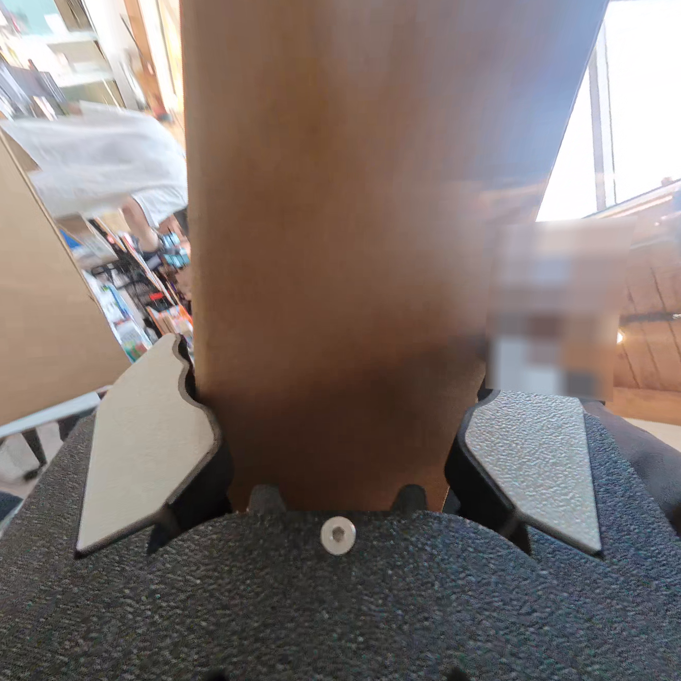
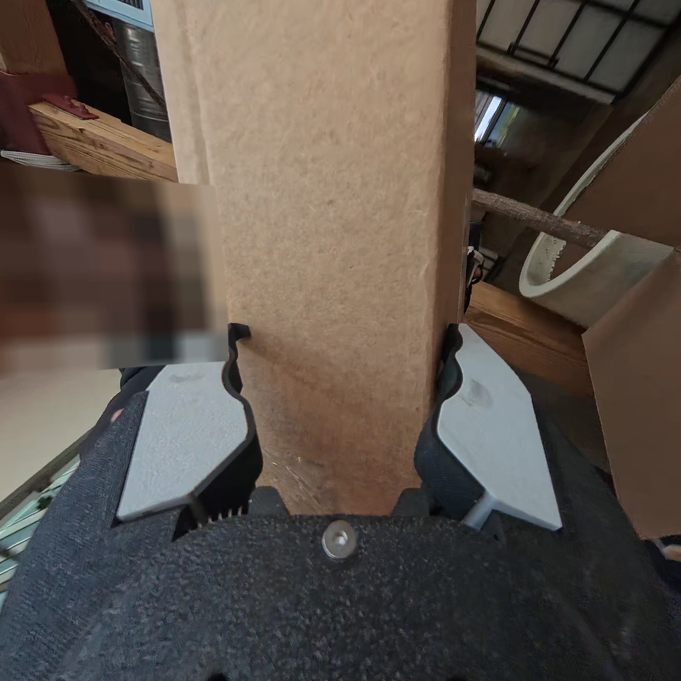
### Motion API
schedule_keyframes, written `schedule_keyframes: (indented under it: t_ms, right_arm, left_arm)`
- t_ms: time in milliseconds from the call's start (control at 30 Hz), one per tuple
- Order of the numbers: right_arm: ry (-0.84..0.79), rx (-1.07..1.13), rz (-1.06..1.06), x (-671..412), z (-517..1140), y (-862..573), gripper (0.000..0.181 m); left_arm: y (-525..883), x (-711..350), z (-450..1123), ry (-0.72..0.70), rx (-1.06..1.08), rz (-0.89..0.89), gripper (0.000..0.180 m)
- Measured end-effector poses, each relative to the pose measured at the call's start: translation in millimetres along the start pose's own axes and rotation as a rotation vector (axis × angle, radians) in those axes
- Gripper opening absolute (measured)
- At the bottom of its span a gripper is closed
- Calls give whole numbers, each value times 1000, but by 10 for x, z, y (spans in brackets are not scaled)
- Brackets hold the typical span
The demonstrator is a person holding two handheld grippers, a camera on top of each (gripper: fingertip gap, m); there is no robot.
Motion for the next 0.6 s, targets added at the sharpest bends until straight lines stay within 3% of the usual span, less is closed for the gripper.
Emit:
schedule_keyframes:
  t_ms: [333, 600]
  right_arm:
    - [-529, 233, -268, 2821, -468, 1845, 107]
    - [-924, 494, -473, 5251, -438, 3462, 107]
  left_arm:
    - [117, 1118, 1108, 528, 64, -273, 147]
    - [407, 3003, 2336, 938, 182, -535, 147]
Point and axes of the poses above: each gripper's, where its closed fingertips meet, z out along the fingers, x out of its underside, y = z × x across the jaws, the point moved 1 cm from there along -z, back along the fingers, and after that the axes turned 7 degrees about -z, right-handed, at the moved point
